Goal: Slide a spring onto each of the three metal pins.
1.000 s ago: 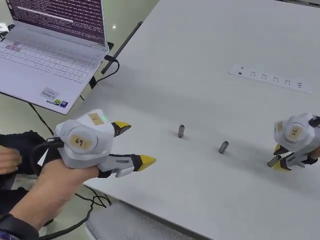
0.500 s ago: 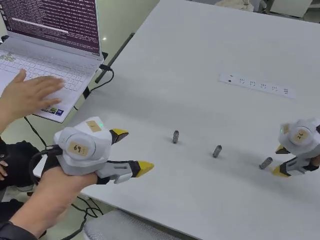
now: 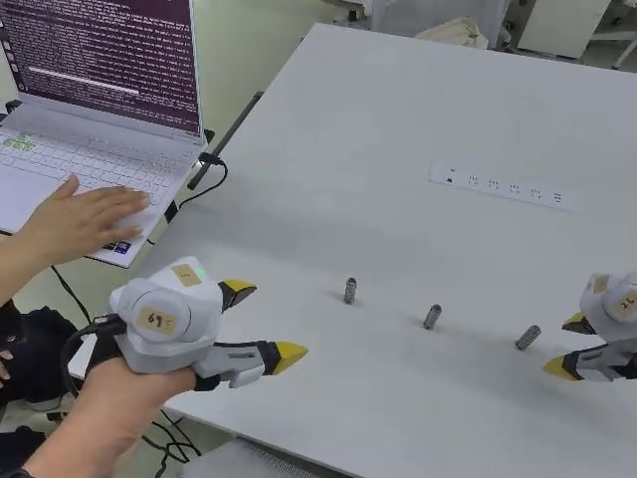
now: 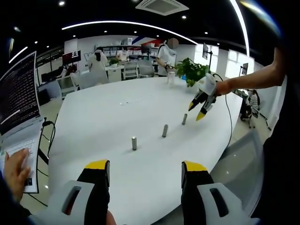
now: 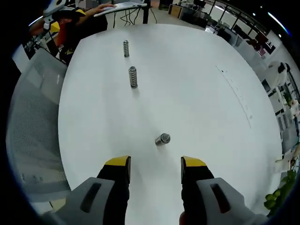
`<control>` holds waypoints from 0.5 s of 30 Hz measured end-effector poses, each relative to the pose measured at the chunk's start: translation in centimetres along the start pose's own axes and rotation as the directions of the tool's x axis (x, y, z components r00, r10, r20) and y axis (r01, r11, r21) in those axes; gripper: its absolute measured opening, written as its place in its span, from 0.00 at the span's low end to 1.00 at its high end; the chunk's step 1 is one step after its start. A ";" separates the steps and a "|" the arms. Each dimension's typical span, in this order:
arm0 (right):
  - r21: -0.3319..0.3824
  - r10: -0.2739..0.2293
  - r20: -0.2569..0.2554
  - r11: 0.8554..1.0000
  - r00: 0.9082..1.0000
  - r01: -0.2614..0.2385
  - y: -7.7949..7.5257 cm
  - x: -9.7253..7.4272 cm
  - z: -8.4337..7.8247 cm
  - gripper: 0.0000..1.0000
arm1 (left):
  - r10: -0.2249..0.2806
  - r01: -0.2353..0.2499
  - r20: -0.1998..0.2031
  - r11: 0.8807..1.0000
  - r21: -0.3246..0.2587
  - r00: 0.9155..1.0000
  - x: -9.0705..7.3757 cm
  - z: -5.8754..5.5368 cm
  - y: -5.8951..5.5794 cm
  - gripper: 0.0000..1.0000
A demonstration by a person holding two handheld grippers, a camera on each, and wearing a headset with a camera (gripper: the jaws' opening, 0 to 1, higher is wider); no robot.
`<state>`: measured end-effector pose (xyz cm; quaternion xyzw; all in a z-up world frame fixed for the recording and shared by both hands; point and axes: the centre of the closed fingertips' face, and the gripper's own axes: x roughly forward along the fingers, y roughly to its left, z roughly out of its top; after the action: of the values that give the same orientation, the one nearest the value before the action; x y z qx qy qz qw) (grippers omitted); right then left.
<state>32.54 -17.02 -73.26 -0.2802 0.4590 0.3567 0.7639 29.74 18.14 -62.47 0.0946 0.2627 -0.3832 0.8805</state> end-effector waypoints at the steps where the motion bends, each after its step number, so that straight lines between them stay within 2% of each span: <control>1: 0.027 -0.001 0.034 1.000 0.999 0.000 0.3 -0.1 0.4 0.41 | -0.002 0.002 0.000 1.000 0.000 1.000 0.0 0.0 0.0 0.57; 4: 0.084 -0.005 0.095 0.996 0.996 -0.003 1.2 -0.4 1.0 0.41 | -0.008 0.008 0.002 1.000 0.000 1.000 -0.1 -0.1 -0.1 0.57; 10: 0.117 -0.014 0.155 0.993 0.988 -0.004 3.2 -0.7 1.4 0.42 | -0.021 0.021 0.003 1.000 0.004 1.000 0.0 -0.1 -0.3 0.57; 15: 0.158 -0.023 0.191 0.987 0.981 -0.008 4.1 -1.0 1.6 0.44 | -0.034 0.034 0.008 0.999 0.009 0.999 0.3 0.1 -0.3 0.57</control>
<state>29.72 -13.68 -72.07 -0.1849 0.4087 0.3418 0.8258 29.69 17.71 -62.54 0.0922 0.2591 -0.3997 0.8744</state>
